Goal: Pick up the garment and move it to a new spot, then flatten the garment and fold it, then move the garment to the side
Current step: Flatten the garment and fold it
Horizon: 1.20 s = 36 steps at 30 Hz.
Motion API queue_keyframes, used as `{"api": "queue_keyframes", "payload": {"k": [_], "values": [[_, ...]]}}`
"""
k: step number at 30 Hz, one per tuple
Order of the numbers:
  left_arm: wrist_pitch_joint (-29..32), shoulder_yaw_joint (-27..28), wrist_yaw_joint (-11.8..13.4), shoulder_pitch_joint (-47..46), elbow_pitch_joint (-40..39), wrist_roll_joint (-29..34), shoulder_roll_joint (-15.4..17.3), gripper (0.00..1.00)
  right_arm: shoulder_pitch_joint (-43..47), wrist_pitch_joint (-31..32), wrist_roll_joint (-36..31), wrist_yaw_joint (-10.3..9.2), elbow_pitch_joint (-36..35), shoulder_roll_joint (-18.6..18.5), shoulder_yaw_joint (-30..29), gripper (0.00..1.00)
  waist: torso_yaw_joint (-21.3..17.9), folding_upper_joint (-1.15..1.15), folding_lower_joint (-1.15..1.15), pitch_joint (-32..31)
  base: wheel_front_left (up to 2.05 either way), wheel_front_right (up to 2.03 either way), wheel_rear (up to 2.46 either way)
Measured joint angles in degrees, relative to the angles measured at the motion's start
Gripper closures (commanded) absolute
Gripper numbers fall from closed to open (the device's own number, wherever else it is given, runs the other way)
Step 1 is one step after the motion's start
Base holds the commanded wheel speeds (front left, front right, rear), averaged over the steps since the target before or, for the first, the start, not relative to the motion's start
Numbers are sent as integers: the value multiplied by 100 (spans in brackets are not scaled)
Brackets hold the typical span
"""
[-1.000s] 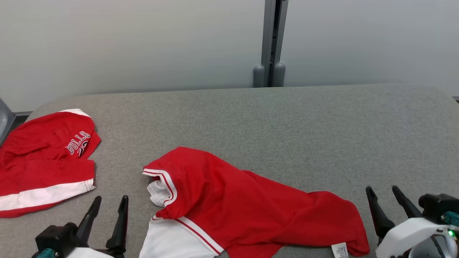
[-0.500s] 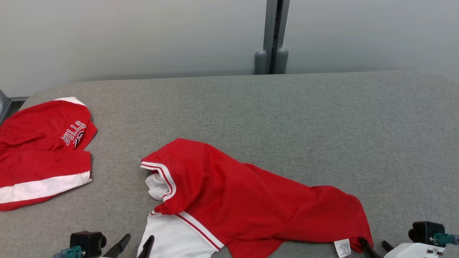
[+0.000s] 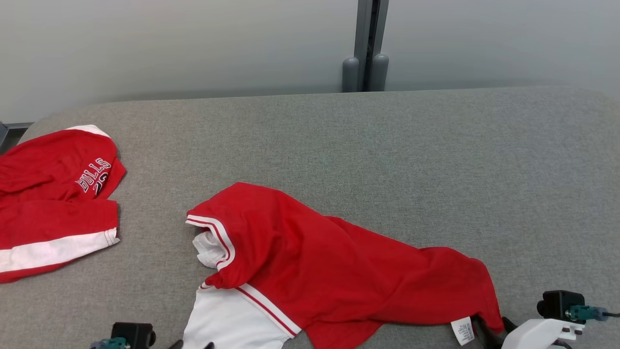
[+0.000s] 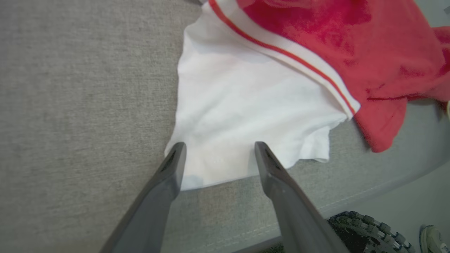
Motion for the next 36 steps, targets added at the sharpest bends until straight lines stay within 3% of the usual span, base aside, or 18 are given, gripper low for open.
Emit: {"api": "queue_keyframes", "payload": {"k": [6, 13, 14, 15, 16, 17, 18, 19, 28, 36], "values": [[-243, 97, 152, -136, 231, 131, 60, 0, -87, -86, 71, -1, 167, -15, 110, 0, -4, 0, 0, 23, 0, 0, 0], [-26, -70, 93, -171, 369, -8, 104, 0, -153, -155, 151, -8, 316, -43, 223, 0, 7, 0, 0, 56, 0, 0, 0], [-26, -92, 88, -188, 387, -19, 105, 9, -165, -157, 164, -8, 336, -49, 240, 0, 9, 0, 0, 59, 0, 0, 0], [-26, -112, 66, -210, 409, -34, 110, 23, -180, -162, 178, -8, 356, -52, 255, 25, 11, 0, 0, 61, 0, 0, 0], [-26, -126, 57, -228, 426, -57, 110, 52, -194, -162, 197, -9, 370, -56, 268, 53, 13, 0, 0, 62, 0, 0, 0], [-26, -144, 51, -242, 438, -69, 109, 69, -209, -162, 197, -11, 389, -58, 277, 55, 13, 0, 0, 62, 0, 0, 0], [-30, -163, 47, -252, 448, -83, 108, 100, -213, -164, 204, -16, 403, -57, 289, 78, 14, 0, 0, 61, 0, 0, 0], [-35, -178, 43, -252, 459, -97, 109, 100, -215, -172, 212, -13, 419, -52, 315, 100, 14, 0, 0, 58, 0, 0, 0], [-242, -105, -7, -250, 151, -541, 116, 100, -231, -480, 285, -4, 322, 24, 392, 100, 12, 0, 0, -48, 0, 0, 0], [-70, 37, -20, -173, -753, -922, 458, 100, -255, -556, 709, -4, -459, 27, 422, 100, 19, 0, 0, -177, 0, 0, 0]]}}
